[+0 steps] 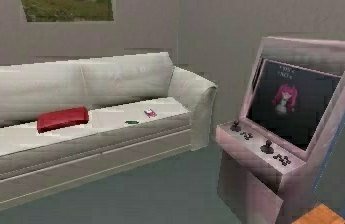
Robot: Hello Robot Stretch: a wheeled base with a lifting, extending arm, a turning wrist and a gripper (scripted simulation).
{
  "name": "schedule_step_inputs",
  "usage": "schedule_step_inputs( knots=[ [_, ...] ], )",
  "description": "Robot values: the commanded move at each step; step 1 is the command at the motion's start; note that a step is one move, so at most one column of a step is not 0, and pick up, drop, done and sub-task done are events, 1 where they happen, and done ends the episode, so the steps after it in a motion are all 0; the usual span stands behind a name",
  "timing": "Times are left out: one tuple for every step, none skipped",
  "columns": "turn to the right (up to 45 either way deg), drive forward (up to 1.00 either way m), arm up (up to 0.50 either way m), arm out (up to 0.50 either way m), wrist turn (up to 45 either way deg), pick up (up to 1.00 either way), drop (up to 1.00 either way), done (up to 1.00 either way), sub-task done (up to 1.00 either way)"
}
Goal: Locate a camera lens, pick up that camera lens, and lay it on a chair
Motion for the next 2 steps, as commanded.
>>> schedule_step_inputs(
  knots=[
    [0.0,0.00,0.00,0.00,-45.0,0.00,0.00,0.00,0.00],
    [0.0,0.00,0.00,0.00,-45.0,0.00,0.00,0.00,0.00]
  ],
)
